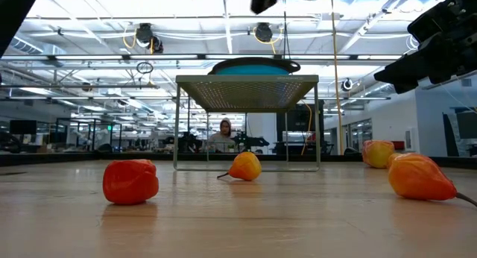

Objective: Pick & Place Fruit
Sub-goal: Put the pomegranate into the blue strainer bowl on the shelf

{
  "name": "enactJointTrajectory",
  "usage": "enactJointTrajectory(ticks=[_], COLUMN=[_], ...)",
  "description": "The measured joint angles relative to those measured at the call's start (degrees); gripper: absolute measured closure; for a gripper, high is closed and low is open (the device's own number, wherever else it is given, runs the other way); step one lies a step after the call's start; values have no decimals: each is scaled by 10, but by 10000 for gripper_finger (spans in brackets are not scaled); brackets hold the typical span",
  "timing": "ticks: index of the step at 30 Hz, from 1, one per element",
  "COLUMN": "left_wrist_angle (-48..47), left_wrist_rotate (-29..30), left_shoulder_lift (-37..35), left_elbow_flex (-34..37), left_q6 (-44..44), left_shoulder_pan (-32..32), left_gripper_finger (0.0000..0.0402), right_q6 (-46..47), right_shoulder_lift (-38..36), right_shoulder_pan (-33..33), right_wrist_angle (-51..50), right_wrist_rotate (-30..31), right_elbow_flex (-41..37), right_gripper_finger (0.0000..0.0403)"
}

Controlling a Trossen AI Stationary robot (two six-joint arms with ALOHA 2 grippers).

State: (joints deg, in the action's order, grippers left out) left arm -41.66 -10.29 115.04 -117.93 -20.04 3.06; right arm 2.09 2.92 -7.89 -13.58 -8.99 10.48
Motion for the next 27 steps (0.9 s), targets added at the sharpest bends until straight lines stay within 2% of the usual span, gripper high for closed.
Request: enactJointTrajectory(ticks=[11,23,27], left_wrist_angle=[232,386,441], left_wrist_rotate=[50,59,79], left_shoulder_lift=[0,0,0], left_elbow_flex=[0,0,1], left_q6=[189,230,252], left_shoulder_pan=[-20,-42,-42], left_gripper_finger=[204,204,204], right_q6=[0,2,2], right_shoulder_lift=[0,0,0], right_shoulder_pan=[0,0,0], right_wrist_angle=[0,0,0], right_wrist_rotate=[0,0,0], right_elbow_flex=[0,0,0], right_gripper_finger=[264,264,264])
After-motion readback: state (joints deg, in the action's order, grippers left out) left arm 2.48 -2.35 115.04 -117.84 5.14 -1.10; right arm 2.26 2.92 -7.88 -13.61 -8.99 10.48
